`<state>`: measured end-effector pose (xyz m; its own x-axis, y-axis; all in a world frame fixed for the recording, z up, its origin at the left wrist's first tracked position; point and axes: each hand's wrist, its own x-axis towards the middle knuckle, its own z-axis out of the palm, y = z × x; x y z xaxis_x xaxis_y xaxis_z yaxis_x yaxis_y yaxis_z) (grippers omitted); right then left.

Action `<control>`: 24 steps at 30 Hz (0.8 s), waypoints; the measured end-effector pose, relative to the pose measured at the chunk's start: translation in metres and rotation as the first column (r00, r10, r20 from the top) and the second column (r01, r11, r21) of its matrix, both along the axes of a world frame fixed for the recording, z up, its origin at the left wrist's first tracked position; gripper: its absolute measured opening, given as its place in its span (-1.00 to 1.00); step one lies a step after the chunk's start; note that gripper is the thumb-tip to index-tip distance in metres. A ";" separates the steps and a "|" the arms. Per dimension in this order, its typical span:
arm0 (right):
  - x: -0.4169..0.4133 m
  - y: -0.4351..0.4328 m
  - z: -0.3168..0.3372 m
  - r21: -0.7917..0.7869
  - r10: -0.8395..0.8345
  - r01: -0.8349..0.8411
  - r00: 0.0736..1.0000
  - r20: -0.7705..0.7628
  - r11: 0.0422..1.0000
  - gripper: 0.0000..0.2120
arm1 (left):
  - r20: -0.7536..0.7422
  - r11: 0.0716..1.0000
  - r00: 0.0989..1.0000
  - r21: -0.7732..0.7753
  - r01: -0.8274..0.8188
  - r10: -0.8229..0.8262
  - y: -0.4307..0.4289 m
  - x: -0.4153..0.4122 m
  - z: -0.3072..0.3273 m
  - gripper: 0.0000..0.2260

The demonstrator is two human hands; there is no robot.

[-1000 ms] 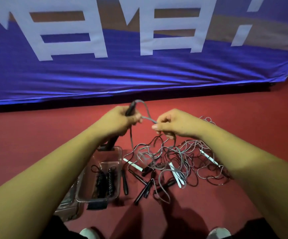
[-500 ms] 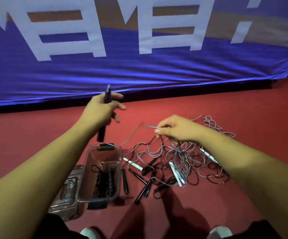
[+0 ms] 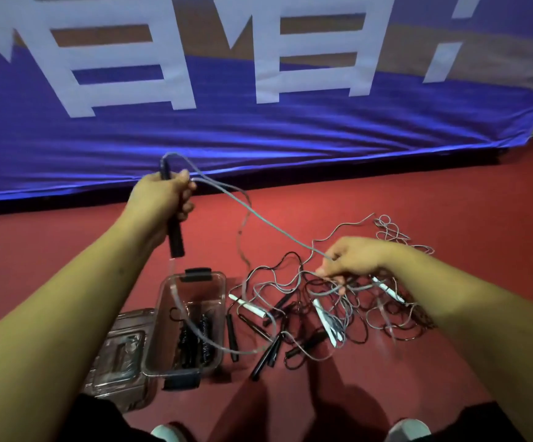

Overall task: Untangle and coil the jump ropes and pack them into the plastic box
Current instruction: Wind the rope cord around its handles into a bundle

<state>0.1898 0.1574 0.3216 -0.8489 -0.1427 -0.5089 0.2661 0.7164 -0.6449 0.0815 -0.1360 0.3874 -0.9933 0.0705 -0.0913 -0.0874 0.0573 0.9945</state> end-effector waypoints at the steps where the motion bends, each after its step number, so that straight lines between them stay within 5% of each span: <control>1: 0.000 0.004 0.000 -0.026 -0.076 0.075 0.996 -0.044 0.997 -0.72 | 0.025 0.994 1.000 -0.104 0.020 -0.018 -0.008 -0.002 -0.005 -0.78; 4: -0.006 -0.003 0.012 -0.134 -0.216 0.193 0.958 -0.186 0.972 -0.74 | 0.068 0.938 0.995 -0.333 0.093 -0.075 -0.015 -0.001 -0.021 -0.88; 9: -0.009 -0.054 0.045 0.001 0.022 -0.023 0.930 -0.366 1.000 -0.74 | 0.021 0.936 0.946 -0.142 0.323 -0.323 0.021 0.021 -0.012 -0.78; 11: -0.013 -0.066 0.051 -0.010 0.039 -0.049 0.896 -0.442 0.999 -0.77 | 0.053 0.835 0.856 -0.197 0.515 -0.515 0.036 0.036 -0.008 -0.64; 14: -0.018 -0.069 0.057 -0.060 0.004 -0.040 0.858 -0.513 0.997 -0.85 | 0.098 0.675 0.762 -0.402 0.618 -0.640 0.043 0.044 -0.013 -0.71; 16: -0.018 -0.062 0.058 -0.045 0.010 -0.036 0.877 -0.481 0.998 -0.84 | 0.030 0.707 0.810 -0.471 0.528 -0.585 0.042 0.038 -0.014 -0.75; 21: -0.018 -0.029 0.045 -0.070 -0.039 0.017 0.946 -0.322 0.997 -0.88 | -0.075 0.892 0.930 -0.321 0.319 -0.360 0.043 0.030 -0.016 -0.76; 24: -0.021 -0.014 0.028 0.224 0.085 -0.023 0.958 -0.274 0.974 -0.91 | -0.047 0.985 0.987 -0.087 0.152 -0.157 0.043 0.022 -0.016 -0.75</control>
